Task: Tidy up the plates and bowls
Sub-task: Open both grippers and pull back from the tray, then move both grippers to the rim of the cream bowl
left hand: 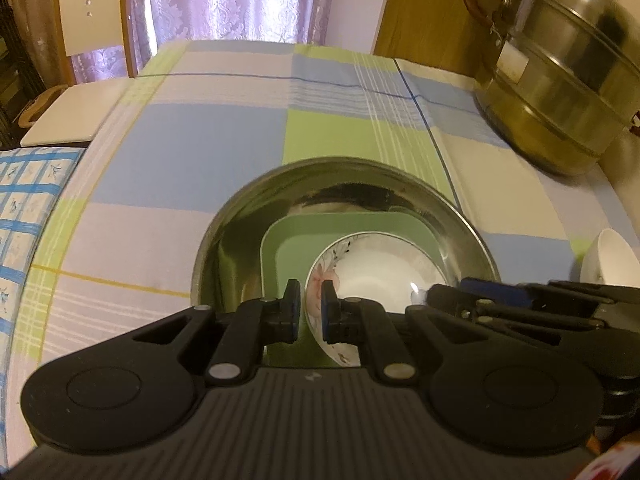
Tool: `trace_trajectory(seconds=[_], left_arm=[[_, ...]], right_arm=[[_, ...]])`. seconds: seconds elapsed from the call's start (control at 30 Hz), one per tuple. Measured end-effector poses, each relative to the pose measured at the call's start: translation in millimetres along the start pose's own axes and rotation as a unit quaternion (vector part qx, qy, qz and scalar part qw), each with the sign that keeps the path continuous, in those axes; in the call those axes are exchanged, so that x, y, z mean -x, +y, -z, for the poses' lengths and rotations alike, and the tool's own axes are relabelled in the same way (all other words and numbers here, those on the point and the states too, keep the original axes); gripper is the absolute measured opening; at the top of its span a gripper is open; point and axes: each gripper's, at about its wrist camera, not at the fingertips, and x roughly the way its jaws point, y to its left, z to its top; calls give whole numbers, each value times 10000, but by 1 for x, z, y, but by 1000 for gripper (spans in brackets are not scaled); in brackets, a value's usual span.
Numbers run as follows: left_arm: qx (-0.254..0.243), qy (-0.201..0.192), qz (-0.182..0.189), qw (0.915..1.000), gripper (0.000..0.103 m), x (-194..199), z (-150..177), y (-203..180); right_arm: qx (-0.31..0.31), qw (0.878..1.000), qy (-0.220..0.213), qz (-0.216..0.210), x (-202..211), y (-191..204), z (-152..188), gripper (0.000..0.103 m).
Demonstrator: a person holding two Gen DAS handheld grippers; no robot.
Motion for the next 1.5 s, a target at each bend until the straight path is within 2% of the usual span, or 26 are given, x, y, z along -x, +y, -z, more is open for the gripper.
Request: trace_trajectory(seconds=[0.03, 0.37, 0.63, 0.77, 0.97, 1.5], left_arm=[[-2, -37, 7, 10000, 9, 5, 0, 0], [-193, -339, 3, 9992, 9, 67, 11, -21], [-277, -330, 46, 9991, 9, 117, 41, -44], [-311, -330, 122, 9989, 9, 139, 61, -59], [-379, -290, 255, 9985, 9, 166, 94, -86], [-644, -184, 527, 9964, 9, 214, 163, -161]], right_arm=[[2, 10000, -60, -14, 4, 1, -1, 44], [-76, 9987, -385, -340, 67, 7, 6, 48], [-295, 9974, -494, -433, 131, -6, 37, 61], [-362, 9970, -544, -413, 159, -14, 56, 63], [-458, 9969, -547, -341, 199, -28, 88, 63], [-756, 9962, -379, 230, 291, -77, 166, 63]])
